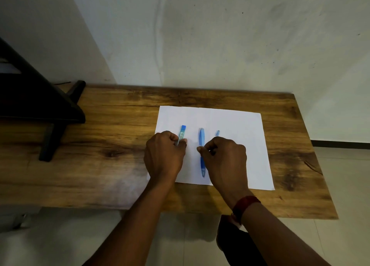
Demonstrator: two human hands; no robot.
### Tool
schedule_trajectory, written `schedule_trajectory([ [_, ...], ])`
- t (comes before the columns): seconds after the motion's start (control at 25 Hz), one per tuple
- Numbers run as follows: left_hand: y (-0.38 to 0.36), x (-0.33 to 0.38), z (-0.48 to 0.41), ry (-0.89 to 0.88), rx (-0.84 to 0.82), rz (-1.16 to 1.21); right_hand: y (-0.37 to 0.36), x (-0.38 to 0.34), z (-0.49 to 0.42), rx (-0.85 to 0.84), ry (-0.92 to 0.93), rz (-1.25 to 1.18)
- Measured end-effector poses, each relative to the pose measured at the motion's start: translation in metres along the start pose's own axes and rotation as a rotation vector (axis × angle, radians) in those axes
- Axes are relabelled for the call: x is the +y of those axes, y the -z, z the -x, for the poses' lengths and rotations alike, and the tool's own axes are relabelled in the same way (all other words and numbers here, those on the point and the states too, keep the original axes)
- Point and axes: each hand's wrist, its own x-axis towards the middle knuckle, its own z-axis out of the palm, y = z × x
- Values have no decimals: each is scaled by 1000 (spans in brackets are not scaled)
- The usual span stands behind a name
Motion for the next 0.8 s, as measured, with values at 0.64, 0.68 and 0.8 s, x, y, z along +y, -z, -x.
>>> schedule_trajectory([
  [0.64, 40, 6, 7, -312, -178, -13, 18, -22, -24, -170, -216, -489],
  [0.68, 41, 6, 6, -322, -179, -17, 17, -24, -24, -175, -222, -482],
  [0.8, 45, 4, 6, -338, -220, -27, 16, -30, -26, -250, -246, -468],
])
